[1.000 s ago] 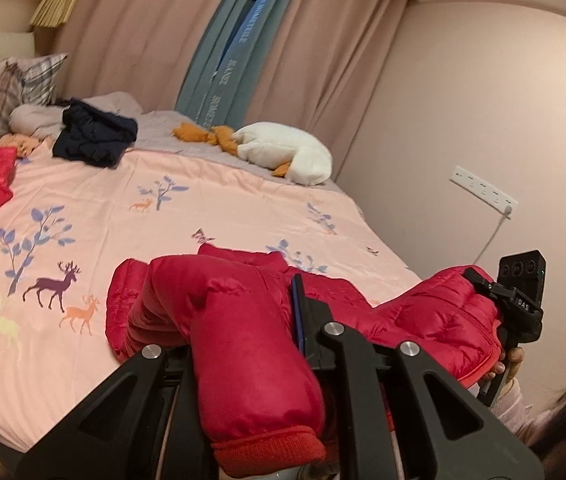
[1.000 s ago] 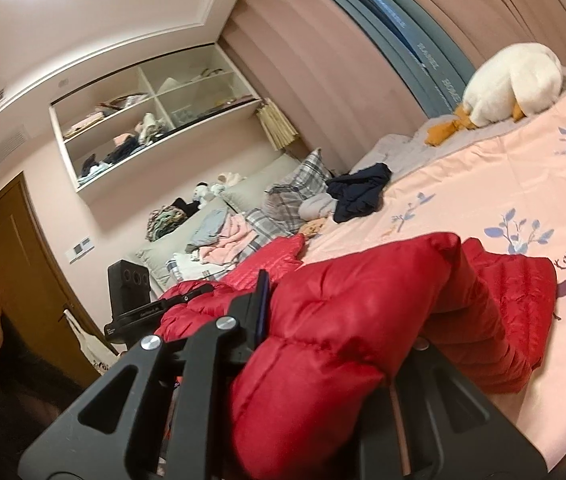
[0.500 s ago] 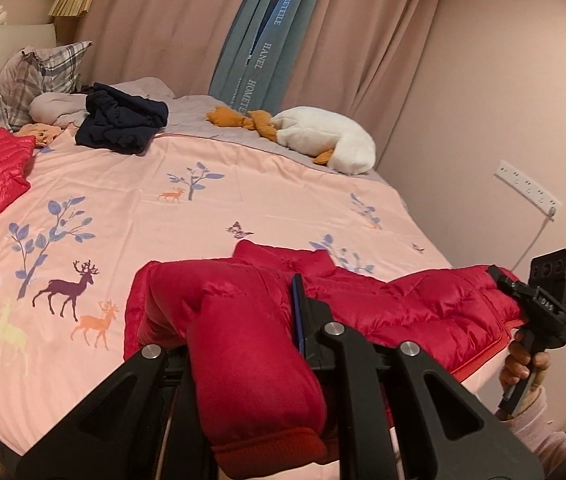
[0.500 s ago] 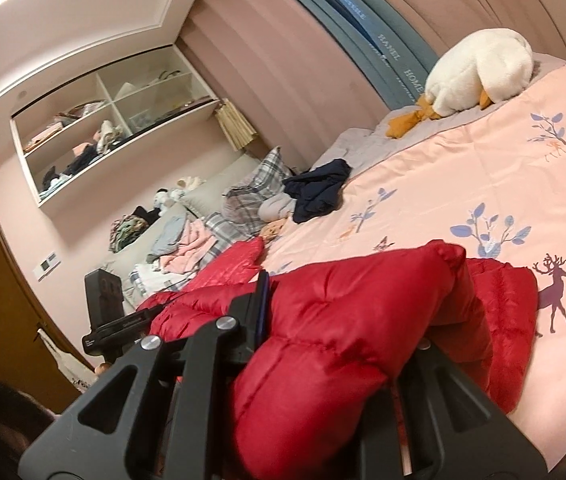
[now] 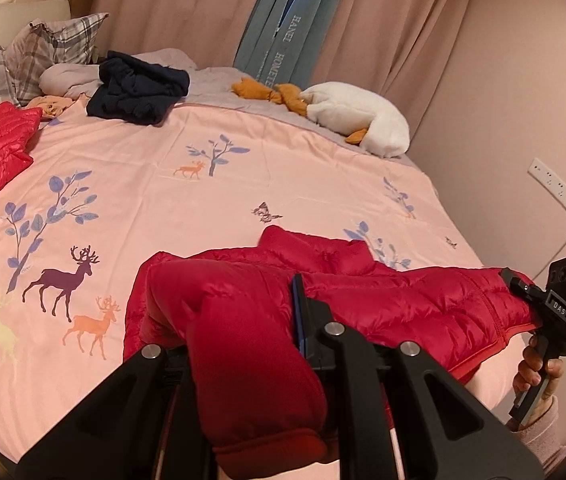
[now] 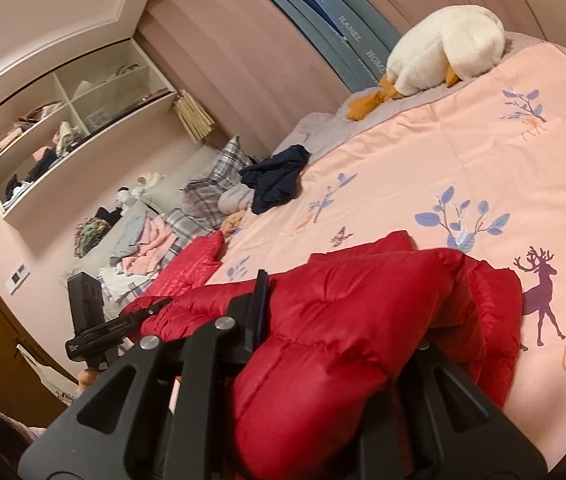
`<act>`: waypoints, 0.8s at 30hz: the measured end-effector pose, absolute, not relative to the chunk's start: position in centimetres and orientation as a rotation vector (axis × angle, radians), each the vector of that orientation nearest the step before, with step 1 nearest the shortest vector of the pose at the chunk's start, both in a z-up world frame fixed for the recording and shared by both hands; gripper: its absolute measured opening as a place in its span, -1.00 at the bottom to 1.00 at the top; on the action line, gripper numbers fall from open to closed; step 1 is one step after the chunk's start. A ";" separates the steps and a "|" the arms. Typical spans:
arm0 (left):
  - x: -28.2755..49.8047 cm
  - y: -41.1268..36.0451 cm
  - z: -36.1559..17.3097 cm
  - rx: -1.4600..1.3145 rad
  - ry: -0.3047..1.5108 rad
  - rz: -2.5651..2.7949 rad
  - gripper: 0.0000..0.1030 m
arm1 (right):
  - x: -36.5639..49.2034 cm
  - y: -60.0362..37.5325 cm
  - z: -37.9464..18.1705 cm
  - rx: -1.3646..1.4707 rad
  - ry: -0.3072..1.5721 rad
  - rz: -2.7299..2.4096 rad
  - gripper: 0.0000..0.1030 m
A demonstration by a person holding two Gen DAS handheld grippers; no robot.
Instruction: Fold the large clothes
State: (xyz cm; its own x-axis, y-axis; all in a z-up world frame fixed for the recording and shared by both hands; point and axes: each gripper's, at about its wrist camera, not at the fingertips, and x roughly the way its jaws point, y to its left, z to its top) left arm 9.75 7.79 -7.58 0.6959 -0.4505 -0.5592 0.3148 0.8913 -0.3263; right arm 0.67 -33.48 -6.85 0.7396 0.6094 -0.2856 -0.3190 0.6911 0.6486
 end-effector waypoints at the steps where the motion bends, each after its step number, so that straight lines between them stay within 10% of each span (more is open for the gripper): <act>1: 10.1 7.7 -7.8 -0.208 0.684 -0.425 -0.76 | 1.1 -33.5 -7.0 0.610 0.522 0.538 -0.68; 24: 15.6 5.3 -11.0 -0.142 0.757 -0.359 -0.76 | 6.0 -33.8 -10.5 0.626 0.601 0.443 -0.68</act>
State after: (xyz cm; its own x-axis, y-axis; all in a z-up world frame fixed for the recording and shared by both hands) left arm 15.57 5.32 -11.02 0.6694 -0.3682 -0.6452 0.2669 0.9297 -0.2537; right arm 5.99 -33.78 -10.50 0.7426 0.5495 -0.3829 -0.2021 0.7289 0.6541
